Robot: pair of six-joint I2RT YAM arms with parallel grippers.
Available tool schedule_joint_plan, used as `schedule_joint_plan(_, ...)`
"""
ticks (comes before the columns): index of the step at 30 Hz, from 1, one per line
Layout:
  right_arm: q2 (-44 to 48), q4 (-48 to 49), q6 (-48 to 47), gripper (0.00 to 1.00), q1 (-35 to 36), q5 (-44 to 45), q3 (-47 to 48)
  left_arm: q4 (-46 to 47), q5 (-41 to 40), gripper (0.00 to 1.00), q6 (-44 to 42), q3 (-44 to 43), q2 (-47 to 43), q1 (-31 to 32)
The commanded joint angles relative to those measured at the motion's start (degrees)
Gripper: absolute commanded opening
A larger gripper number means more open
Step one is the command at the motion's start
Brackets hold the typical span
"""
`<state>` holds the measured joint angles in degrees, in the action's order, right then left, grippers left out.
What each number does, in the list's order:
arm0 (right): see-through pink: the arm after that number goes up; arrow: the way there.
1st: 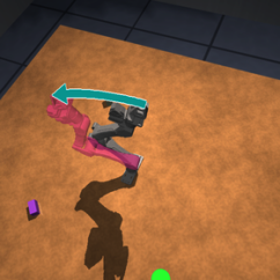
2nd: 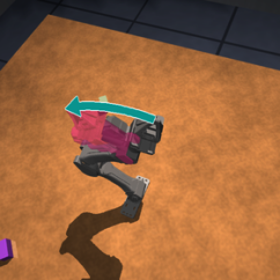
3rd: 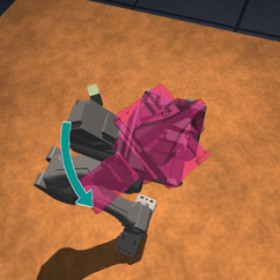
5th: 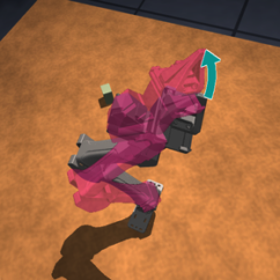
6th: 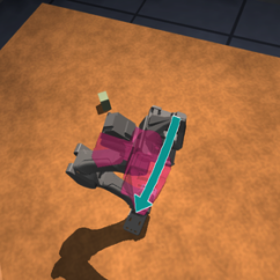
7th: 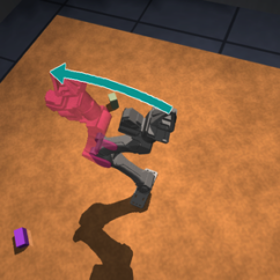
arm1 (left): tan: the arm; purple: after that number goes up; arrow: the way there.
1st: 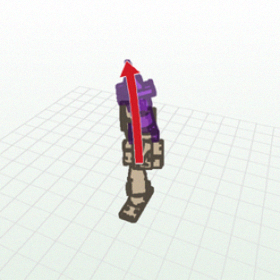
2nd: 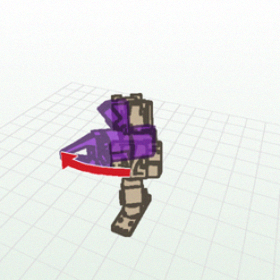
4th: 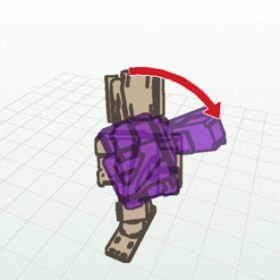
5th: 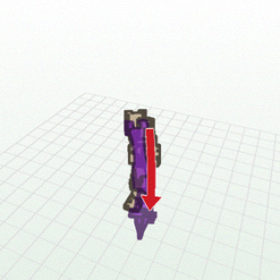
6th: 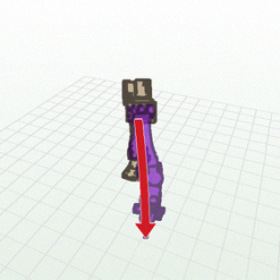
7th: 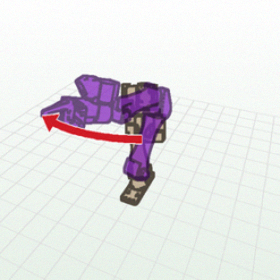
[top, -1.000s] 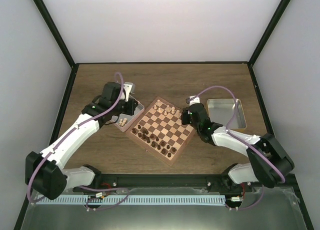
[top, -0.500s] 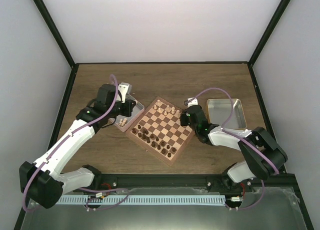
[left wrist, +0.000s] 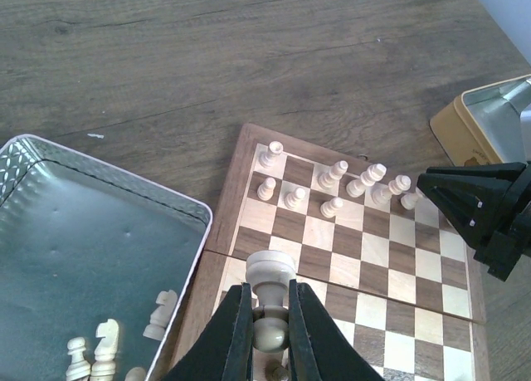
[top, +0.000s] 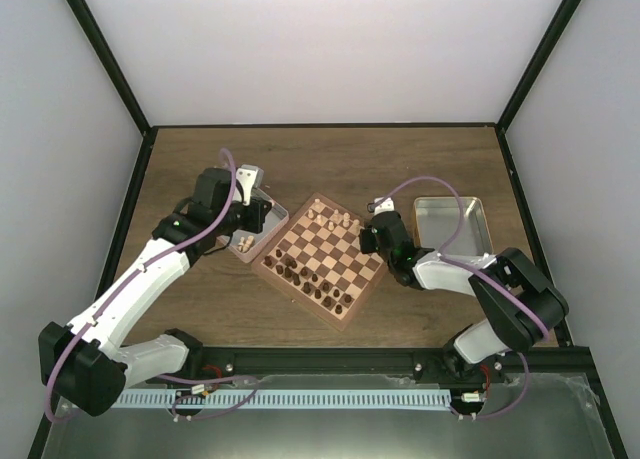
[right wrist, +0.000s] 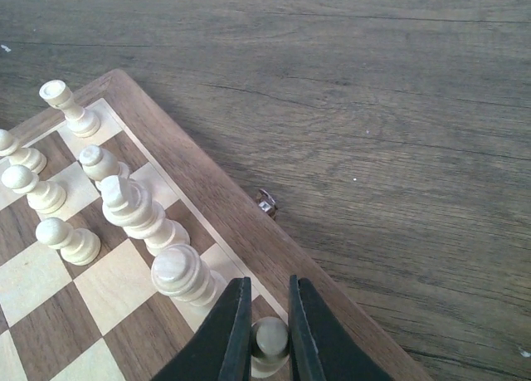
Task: Set up the chess pieces on the board
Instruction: Place the chess piece on the chessboard.
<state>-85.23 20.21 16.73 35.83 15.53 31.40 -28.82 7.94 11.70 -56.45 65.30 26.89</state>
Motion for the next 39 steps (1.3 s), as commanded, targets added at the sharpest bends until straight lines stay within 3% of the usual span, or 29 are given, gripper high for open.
schedule_joint_plan(1, -0.20, 0.94, -0.44, 0.09, 0.59, 1.82, 0.12, 0.44, -0.55, 0.04, -0.93, 0.46, -0.25, -0.10)
schedule_joint_plan(22, 2.20, -2.06, 0.96, 0.26, 0.49, -0.46, 1.23, 0.68, 0.27, 0.04, -1.51, 0.74, -1.04, -0.19)
schedule_joint_plan(31, 13.75, -14.02, 7.44, 0.41, 0.45, -1.29, 6.26, 2.33, 8.20, 0.04, -2.27, 1.08, -0.66, -0.15)
schedule_joint_plan(35, 20.48, -20.05, 9.24, 0.51, 0.41, -11.56, 8.97, 5.09, 17.36, 0.04, -2.39, 1.80, -0.97, -0.02)
schedule_joint_plan(39, 24.93, -18.59, 12.81, 0.58, 0.38, -33.35, 10.84, 11.77, 28.43, 0.04, -0.30, 2.90, -2.63, 0.41)
